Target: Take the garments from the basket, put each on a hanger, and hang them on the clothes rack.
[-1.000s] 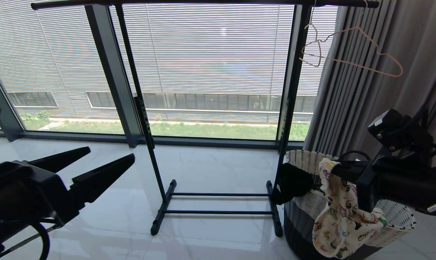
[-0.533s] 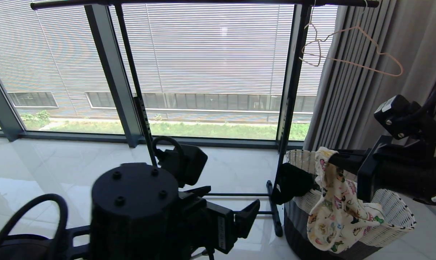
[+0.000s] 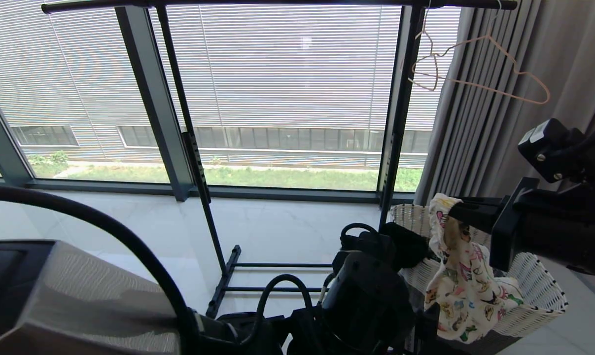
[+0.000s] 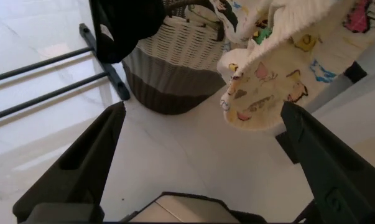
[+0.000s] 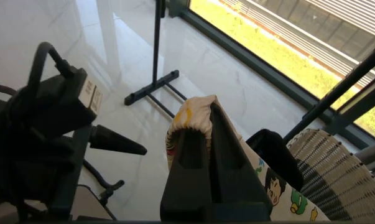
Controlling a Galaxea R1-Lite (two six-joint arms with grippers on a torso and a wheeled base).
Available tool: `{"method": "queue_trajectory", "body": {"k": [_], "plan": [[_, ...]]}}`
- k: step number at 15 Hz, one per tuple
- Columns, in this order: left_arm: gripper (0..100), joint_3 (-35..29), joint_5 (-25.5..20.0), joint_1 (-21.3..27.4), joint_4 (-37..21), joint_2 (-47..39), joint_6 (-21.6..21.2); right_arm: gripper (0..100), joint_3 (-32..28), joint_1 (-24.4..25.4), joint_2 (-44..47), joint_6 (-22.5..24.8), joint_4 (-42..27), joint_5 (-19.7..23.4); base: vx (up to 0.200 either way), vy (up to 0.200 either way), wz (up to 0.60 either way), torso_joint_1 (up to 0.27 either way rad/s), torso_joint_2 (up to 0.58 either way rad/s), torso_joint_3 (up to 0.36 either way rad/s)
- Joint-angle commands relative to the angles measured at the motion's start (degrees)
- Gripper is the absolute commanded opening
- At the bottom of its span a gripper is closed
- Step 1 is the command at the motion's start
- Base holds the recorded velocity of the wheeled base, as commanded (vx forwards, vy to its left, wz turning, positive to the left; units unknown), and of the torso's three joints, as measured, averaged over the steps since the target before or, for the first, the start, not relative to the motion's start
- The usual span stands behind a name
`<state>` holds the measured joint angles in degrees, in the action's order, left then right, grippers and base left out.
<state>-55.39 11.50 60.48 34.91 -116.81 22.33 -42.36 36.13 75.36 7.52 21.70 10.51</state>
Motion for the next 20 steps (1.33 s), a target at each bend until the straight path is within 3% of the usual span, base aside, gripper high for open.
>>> {"method": "queue_trajectory", "body": {"k": [1,8,10,11,15,17,20], "plan": [[100,-3.84,0.02,-2.03,2.53,-7.47,0.08,0,0.00,0.61,-0.22,0.04,0.01,0.04,0.000,0.000,0.00,0.000,0.00,0.000],[100,-11.14,-0.25,-3.00,2.70,-18.19,2.10,0,-0.09,2.63,-0.22,0.04,0.01,-0.05,0.000,0.000,0.00,0.000,0.00,0.000],[100,-10.08,0.11,-4.23,2.70,-18.89,2.19,0,-0.35,2.63,-0.13,0.04,-0.08,-0.14,0.000,0.000,0.00,0.000,0.00,0.000],[0,-8.41,0.55,-4.93,2.70,-18.54,2.10,0,-0.70,2.54,-0.13,0.04,-0.08,-0.23,0.000,0.000,0.00,0.000,0.00,0.000],[0,-0.42,1.25,-6.95,2.70,-12.48,2.01,0,-0.79,2.28,0.84,-0.05,-0.08,-0.31,0.000,0.000,0.00,0.000,0.00,0.000],[0,5.03,4.24,-7.66,2.79,-7.82,1.75,0,-0.70,0.87,2.77,-0.14,0.01,-0.31,0.000,0.000,0.00,0.000,0.00,0.000],[0,12.94,6.08,-10.12,2.70,4.49,-1.33,0,-0.35,-2.21,4.88,-0.40,-0.08,-0.49,0.000,0.000,0.00,0.000,0.00,0.000]]}}
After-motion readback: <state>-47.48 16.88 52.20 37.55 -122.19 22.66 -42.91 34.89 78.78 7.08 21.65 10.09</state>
